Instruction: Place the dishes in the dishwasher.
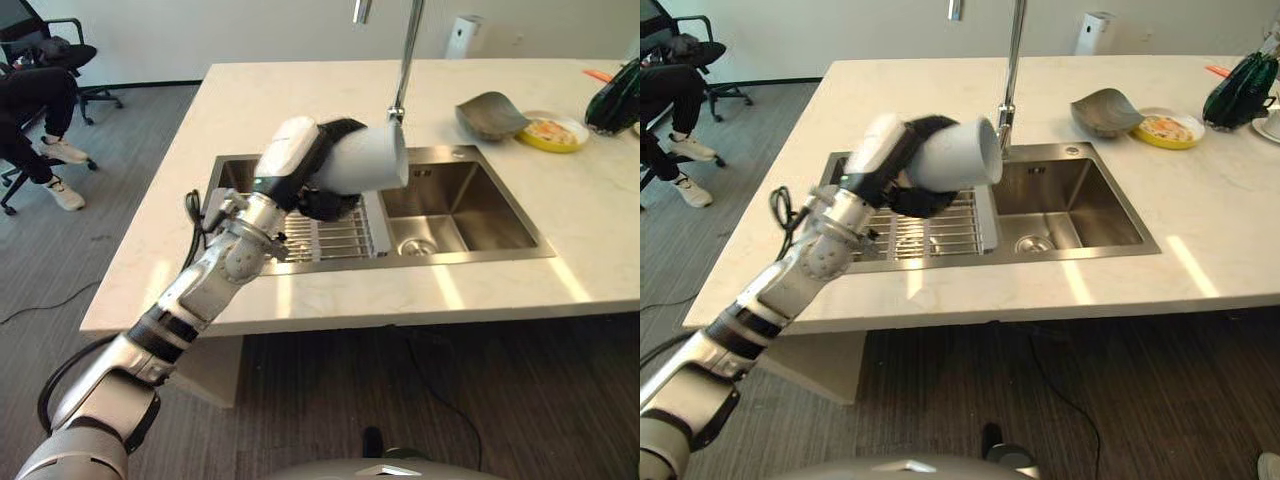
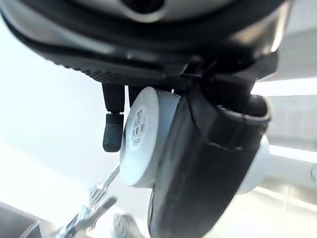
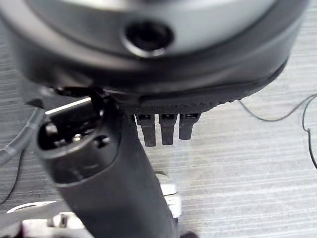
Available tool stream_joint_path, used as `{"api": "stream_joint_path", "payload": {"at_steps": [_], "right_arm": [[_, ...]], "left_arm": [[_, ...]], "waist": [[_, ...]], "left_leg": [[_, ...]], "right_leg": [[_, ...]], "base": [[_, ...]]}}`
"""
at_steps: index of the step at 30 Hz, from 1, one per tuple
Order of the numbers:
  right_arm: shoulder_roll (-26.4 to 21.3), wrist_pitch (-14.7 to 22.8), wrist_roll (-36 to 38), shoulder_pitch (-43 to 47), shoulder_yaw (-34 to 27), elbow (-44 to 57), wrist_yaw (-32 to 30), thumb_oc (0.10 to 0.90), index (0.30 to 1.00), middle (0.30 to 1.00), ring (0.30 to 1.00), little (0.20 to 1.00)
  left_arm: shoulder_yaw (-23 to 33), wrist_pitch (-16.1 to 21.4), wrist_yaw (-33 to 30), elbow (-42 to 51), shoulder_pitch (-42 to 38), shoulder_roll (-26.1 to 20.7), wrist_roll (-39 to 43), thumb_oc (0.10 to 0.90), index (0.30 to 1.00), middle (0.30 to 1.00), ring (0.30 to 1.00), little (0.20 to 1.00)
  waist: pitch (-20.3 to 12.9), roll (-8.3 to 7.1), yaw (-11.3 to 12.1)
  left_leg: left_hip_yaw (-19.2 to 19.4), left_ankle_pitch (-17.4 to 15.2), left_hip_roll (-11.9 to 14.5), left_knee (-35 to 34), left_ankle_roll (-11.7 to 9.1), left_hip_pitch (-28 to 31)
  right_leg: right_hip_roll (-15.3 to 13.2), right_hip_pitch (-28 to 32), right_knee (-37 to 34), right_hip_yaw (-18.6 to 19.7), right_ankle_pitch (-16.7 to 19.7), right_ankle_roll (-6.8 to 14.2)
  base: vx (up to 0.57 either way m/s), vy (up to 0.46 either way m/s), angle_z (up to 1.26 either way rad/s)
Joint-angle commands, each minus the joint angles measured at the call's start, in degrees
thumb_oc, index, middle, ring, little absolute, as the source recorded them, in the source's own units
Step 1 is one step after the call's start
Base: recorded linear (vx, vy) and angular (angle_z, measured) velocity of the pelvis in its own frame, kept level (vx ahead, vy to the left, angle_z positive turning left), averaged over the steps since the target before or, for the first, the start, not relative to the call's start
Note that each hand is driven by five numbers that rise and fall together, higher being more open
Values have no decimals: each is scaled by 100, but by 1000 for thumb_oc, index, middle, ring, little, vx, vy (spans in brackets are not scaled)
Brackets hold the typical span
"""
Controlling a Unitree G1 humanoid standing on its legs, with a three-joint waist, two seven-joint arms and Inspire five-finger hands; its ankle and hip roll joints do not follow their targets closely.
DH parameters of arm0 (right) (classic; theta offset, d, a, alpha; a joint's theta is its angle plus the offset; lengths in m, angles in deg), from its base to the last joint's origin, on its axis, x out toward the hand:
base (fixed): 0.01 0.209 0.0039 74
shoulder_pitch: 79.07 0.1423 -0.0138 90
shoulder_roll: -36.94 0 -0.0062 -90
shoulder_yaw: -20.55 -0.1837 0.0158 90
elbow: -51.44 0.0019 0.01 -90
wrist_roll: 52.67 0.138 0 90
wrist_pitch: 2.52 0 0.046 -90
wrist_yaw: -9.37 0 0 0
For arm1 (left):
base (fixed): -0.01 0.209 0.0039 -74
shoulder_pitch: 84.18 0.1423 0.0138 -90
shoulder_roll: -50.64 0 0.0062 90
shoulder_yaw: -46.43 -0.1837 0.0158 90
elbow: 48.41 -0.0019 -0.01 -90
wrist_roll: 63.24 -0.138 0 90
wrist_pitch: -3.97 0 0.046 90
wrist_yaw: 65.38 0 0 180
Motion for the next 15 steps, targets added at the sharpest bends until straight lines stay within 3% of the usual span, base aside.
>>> {"api": "stream_joint_path", "payload": {"at_steps": [1,4,5,6,7,9,10,11,12,15], "right_arm": [[4,127,-123,135,-87,-100,-11,800,900,900,900,900],[-55,114,-166,285,-21,31,7,800,900,900,900,900],[-69,113,-191,310,17,52,30,800,900,900,900,900],[-132,125,-233,338,23,115,27,800,900,900,900,900],[-138,125,-234,340,21,115,28,800,900,900,900,900],[-257,142,-350,410,-17,197,23,800,900,900,900,900],[-330,120,-424,432,-90,196,34,800,900,900,900,900],[-348,115,-428,458,-120,190,24,800,900,900,900,900],[-351,117,-426,451,-103,189,24,800,900,900,900,900],[-375,71,-262,501,-301,107,54,800,900,900,900,900]], "left_arm": [[1322,683,-235,193,-462,96,1499,400,300,300,300,300],[1843,848,-62,606,31,438,2213,400,300,300,300,300],[2017,866,5,687,242,556,2360,400,300,300,300,300],[2259,908,59,698,551,699,2591,400,300,300,300,300],[2267,902,63,709,556,707,2592,400,300,300,300,300],[2520,883,126,754,850,833,2614,400,300,300,300,300],[2797,840,232,764,1250,846,2512,400,300,300,300,300],[2909,850,251,760,1450,819,2513,400,300,300,300,300],[2931,848,261,791,1492,823,2520,400,300,300,300,300],[3470,895,298,413,2323,1091,2898,400,300,300,300,300]], "waist": [[74,70,297],[370,67,685],[369,81,777],[461,167,1027],[441,168,989],[457,277,1102],[403,301,1099],[391,303,1135],[414,317,1132],[423,368,1214]], "left_leg": [[-964,-3,48,363,-202,-379],[-1500,288,-20,857,-365,-1062],[-1736,335,-62,793,-408,-1236],[-1992,595,-65,617,-547,-1494],[-2028,647,-85,605,-539,-1538],[-1629,1043,-27,412,-578,-1900],[-382,1154,341,250,-579,-1888],[-165,1064,455,294,-653,-1804],[-70,1136,460,354,-601,-1859],[-119,772,783,586,-766,-1392]], "right_leg": [[-215,338,108,-254,-713,477],[-292,311,108,-690,-728,387],[-300,290,108,-883,-811,367],[-356,284,108,-1266,-901,365],[-370,253,108,-1306,-874,370],[-501,212,108,-1853,-897,402],[-637,222,108,-2439,-889,447],[-665,255,108,-2481,-988,453],[-680,223,108,-2602,-881,424],[-836,201,121,-2818,-873,381]], "base": [[-46,-171,28],[-191,-174,58],[-187,-192,129],[-138,-131,144],[-187,-64,117],[-173,-27,155],[-159,-91,186],[-187,-55,168],[-91,-30,160],[-229,64,155]]}}
